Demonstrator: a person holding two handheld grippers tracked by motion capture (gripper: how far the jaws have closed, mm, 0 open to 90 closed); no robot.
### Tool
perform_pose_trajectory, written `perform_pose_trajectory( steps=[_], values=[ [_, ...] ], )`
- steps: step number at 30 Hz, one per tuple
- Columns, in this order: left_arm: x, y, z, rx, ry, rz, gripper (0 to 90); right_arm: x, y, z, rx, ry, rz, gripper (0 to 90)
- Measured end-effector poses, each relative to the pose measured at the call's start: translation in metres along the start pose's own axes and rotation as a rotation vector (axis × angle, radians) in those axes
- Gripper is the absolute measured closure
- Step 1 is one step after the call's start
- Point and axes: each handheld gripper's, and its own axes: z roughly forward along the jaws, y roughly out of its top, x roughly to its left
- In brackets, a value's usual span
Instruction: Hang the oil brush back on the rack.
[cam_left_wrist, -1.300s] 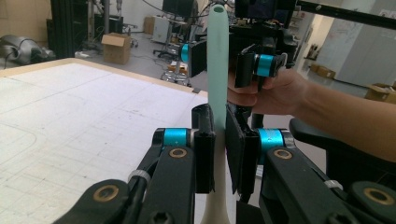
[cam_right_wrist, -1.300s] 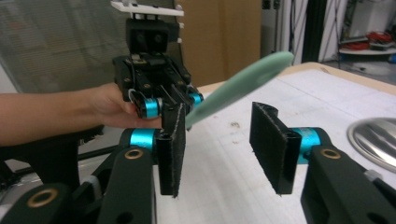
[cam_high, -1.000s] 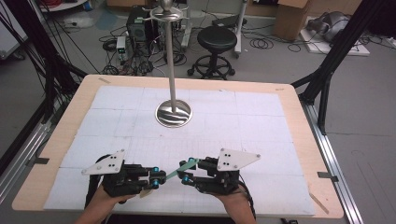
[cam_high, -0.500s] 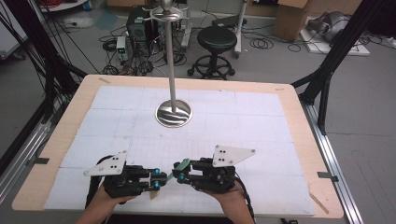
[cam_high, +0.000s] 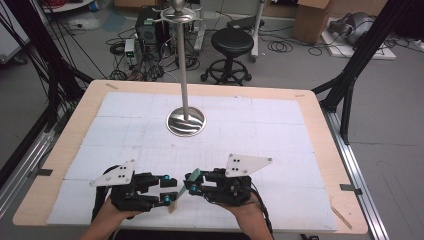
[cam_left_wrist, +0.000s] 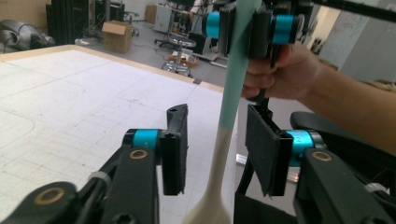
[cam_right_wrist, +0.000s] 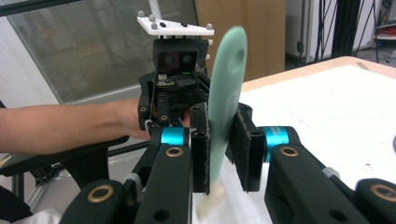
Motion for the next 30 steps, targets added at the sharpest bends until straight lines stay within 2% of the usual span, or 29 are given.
perform_pose_trajectory(
  steps=[7, 11, 14, 18, 24, 26, 29, 30],
  values=[
    [-0.003, -0.001, 0.008, 0.035, -0.037, 0.016, 50.9, -0.003, 0.005, -0.001, 0.003, 0.041, -0.001, 82.3],
    [-0.006, 0.0, 0.015, 0.049, -0.058, 0.028, 50.7, -0.003, 0.006, 0.002, -0.008, 0.066, 0.015, 82.3],
    [-0.007, 0.0, 0.021, 0.058, -0.073, 0.03, 51.2, -0.003, 0.008, 0.006, -0.01, 0.079, 0.003, 82.3],
    [-0.008, -0.001, 0.024, 0.066, -0.097, 0.044, 57.5, -0.003, 0.011, 0.008, -0.021, 0.115, 0.011, 82.4],
    [-0.009, -0.001, 0.023, 0.056, -0.122, 0.06, 74.6, -0.005, 0.013, 0.009, -0.051, 0.153, 0.005, 82.4],
    [-0.01, -0.001, 0.023, 0.052, -0.114, 0.068, 81.7, -0.006, 0.013, 0.009, -0.051, 0.156, 0.007, 82.3],
    [-0.01, -0.002, 0.023, 0.049, -0.083, 0.061, 83.8, -0.005, 0.013, 0.009, -0.051, 0.142, 0.005, 81.6],
    [-0.01, -0.002, 0.023, 0.047, -0.068, 0.063, 84.1, -0.004, 0.013, 0.009, -0.054, 0.118, 0.005, 74.8]
  ],
)
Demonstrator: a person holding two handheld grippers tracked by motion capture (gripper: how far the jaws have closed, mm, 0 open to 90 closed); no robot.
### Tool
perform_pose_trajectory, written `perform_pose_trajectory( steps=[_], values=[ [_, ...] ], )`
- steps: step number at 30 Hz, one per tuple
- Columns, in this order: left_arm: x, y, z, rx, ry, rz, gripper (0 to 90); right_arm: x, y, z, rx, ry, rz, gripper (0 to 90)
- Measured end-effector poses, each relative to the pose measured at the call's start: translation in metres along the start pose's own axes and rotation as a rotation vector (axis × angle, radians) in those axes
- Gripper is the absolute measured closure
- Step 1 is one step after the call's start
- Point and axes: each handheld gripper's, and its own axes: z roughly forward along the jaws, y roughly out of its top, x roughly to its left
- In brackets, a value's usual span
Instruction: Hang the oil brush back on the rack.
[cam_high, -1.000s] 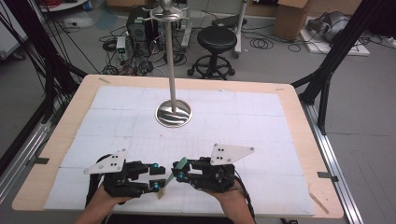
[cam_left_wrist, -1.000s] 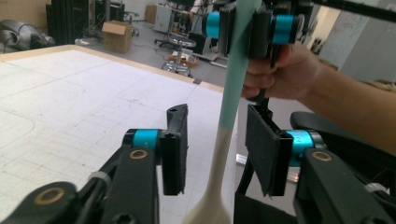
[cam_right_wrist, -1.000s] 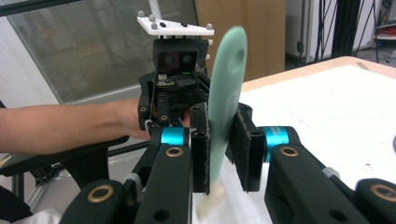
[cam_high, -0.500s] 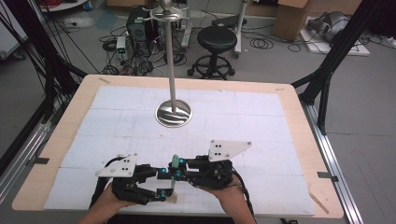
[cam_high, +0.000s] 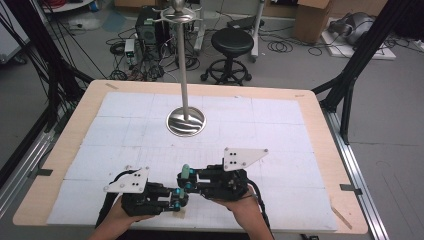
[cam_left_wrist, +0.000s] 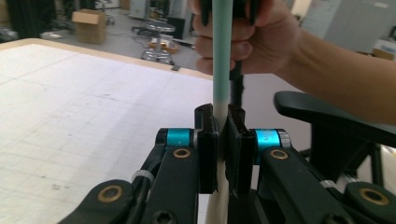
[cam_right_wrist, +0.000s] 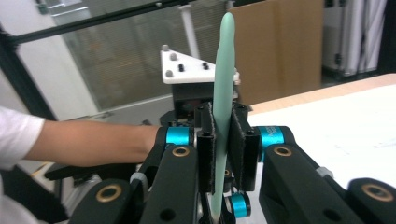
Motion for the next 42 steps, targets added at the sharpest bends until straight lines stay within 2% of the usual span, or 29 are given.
perform_pose_trajectory(
  steps=[1, 3, 4, 7, 8, 10, 13, 17, 22, 26, 30, 33, 35, 38, 42],
  values=[
    [0.0, 0.0, 0.0, 0.002, 0.017, -0.001, 84.2, 0.0, 0.0, 0.0, -0.005, -0.031, 0.003, 61.2],
    [0.0, 0.0, -0.001, -0.004, 0.059, -0.003, 84.2, 0.0, 0.0, -0.001, -0.011, -0.104, 0.029, 50.2],
    [0.0, 0.0, -0.001, -0.007, 0.081, -0.006, 84.2, 0.001, 0.0, -0.001, -0.008, -0.148, 0.021, 47.0],
    [0.0, -0.001, -0.001, -0.016, 0.134, -0.017, 84.2, 0.007, 0.001, 0.002, -0.004, -0.242, 0.005, 45.5],
    [0.0, -0.001, -0.001, -0.017, 0.147, -0.02, 84.2, 0.009, 0.001, 0.003, -0.002, -0.254, 0.01, 45.8],
    [0.0, -0.001, 0.0, -0.019, 0.157, -0.024, 84.3, 0.011, 0.002, 0.006, 0.002, -0.276, -0.007, 46.6],
    [-0.001, -0.001, 0.001, -0.009, 0.195, -0.02, 84.3, 0.015, 0.005, 0.009, 0.007, -0.301, -0.03, 49.6],
    [-0.001, -0.001, 0.003, -0.003, 0.242, -0.035, 84.3, 0.02, 0.009, 0.014, 0.018, -0.392, -0.011, 50.9],
    [-0.001, -0.001, 0.005, 0.008, 0.263, -0.035, 84.3, 0.023, 0.012, 0.02, 0.044, -0.455, -0.008, 56.5],
    [-0.002, -0.001, 0.005, 0.008, 0.272, -0.029, 84.4, 0.021, 0.011, 0.021, 0.045, -0.45, 0.003, 74.6],
    [-0.002, -0.001, 0.005, 0.004, 0.246, -0.033, 84.3, 0.018, 0.012, 0.019, 0.034, -0.403, 0.042, 79.1],
    [-0.002, -0.001, 0.003, -0.006, 0.202, -0.034, 83.8, 0.016, 0.013, 0.016, 0.031, -0.341, 0.048, 80.5],
    [-0.002, -0.001, 0.001, -0.009, 0.158, -0.044, 82.7, 0.015, 0.013, 0.014, 0.024, -0.29, 0.047, 81.7],
    [-0.002, -0.001, -0.002, -0.003, 0.115, -0.042, 72.7, 0.012, 0.012, 0.008, 0.014, -0.221, 0.031, 82.5],
    [-0.001, 0.0, -0.006, -0.02, 0.054, -0.043, 62.2, 0.007, 0.011, 0.001, -0.017, -0.109, 0.032, 82.7]
  ],
)
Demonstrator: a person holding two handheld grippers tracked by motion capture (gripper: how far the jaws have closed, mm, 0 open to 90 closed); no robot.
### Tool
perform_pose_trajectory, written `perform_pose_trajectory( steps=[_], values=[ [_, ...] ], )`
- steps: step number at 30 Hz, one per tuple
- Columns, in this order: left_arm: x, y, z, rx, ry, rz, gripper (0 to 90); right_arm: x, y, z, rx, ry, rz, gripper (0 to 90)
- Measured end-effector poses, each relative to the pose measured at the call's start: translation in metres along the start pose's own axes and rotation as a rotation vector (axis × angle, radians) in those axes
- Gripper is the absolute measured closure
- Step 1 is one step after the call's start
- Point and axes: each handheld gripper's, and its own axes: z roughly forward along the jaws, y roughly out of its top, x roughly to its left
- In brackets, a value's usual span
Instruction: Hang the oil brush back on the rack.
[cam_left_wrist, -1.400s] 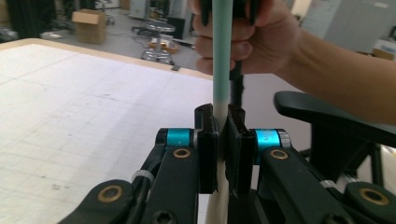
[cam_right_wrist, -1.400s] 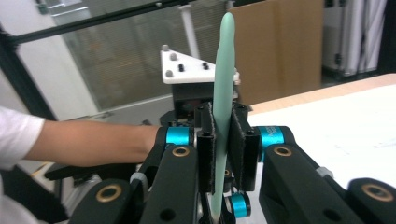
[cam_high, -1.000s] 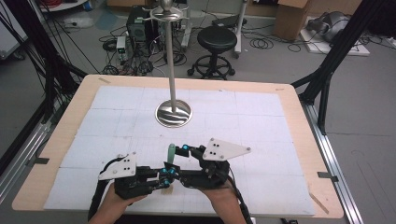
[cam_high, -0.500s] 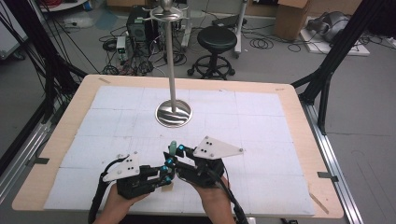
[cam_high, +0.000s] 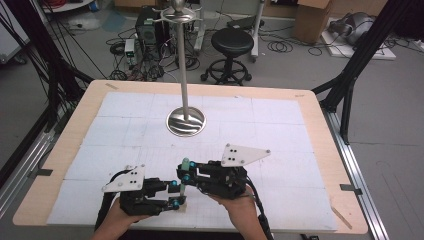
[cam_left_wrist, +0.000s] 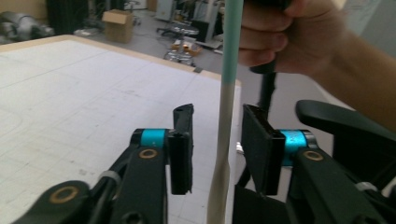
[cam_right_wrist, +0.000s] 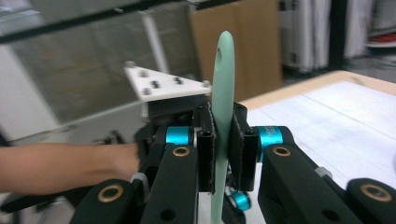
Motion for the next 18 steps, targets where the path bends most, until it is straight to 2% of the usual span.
perform_pose_trajectory(
  steps=[4, 9, 13, 18],
  values=[
    [0.001, 0.0, -0.002, -0.013, -0.075, -0.009, 56.9, -0.005, -0.001, -0.003, 0.01, 0.084, -0.007, 82.7],
    [0.002, 0.0, -0.002, -0.028, -0.161, -0.024, 54.4, -0.01, -0.003, -0.002, 0.015, 0.178, -0.002, 82.8],
    [0.003, 0.0, -0.001, -0.039, -0.207, -0.036, 53.8, -0.015, -0.005, 0.0, -0.007, 0.264, 0.003, 82.7],
    [0.002, -0.001, 0.002, -0.026, -0.254, -0.04, 54.8, -0.018, -0.006, 0.003, -0.018, 0.344, 0.001, 82.7]
  ],
)
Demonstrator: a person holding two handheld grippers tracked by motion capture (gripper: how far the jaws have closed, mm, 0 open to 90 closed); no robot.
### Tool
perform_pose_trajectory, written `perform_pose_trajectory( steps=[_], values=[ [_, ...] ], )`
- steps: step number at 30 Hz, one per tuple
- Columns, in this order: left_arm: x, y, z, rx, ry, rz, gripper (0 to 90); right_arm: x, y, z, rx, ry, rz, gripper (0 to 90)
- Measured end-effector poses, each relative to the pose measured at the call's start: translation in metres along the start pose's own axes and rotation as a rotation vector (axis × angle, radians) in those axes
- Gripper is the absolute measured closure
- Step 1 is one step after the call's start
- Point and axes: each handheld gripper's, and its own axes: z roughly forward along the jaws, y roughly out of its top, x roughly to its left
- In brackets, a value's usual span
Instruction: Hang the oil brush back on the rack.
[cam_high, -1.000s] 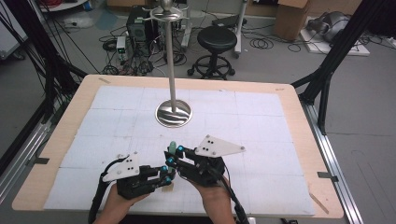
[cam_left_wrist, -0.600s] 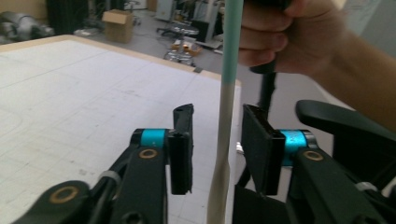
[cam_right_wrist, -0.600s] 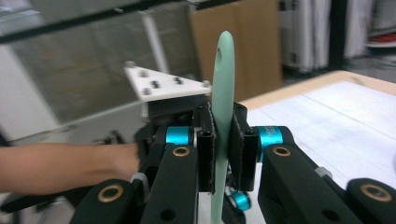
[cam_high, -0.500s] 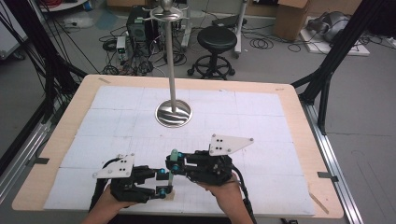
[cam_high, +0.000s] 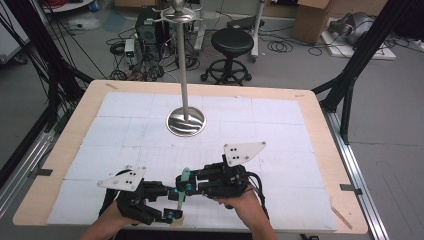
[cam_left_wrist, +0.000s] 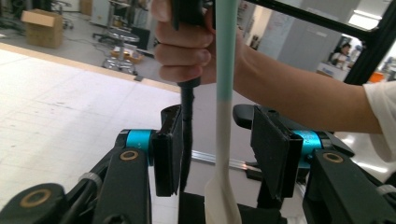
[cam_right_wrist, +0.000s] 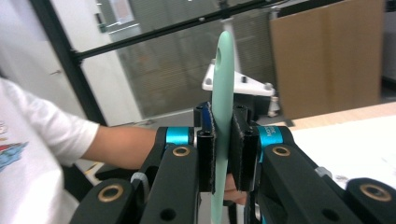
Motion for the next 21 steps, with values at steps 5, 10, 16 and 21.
perform_pose_trajectory(
  steps=[5, 10, 16, 21],
  values=[
    [-0.0012, -0.0018, 0.0043, 0.029, -0.034, 0.02, 65.2, -0.0018, -0.0003, 0.0036, 0.016, 0.04, -0.005, 82.7],
    [-0.0018, -0.003, 0.006, 0.048, -0.033, 0.04, 77.7, -0.0021, -0.0001, 0.004, 0.017, 0.051, -0.015, 82.7],
    [-0.0013, -0.0018, 0.0046, 0.056, 0.066, 0.045, 84.0, 0.0007, -0.0004, 0.0033, 0.016, -0.025, -0.021, 79.8],
    [-0.0012, -0.0009, 0.0043, 0.055, 0.212, 0.052, 84.2, 0.004, -0.0008, 0.0012, -0.005, -0.258, 0.031, 45.9]
  ],
)
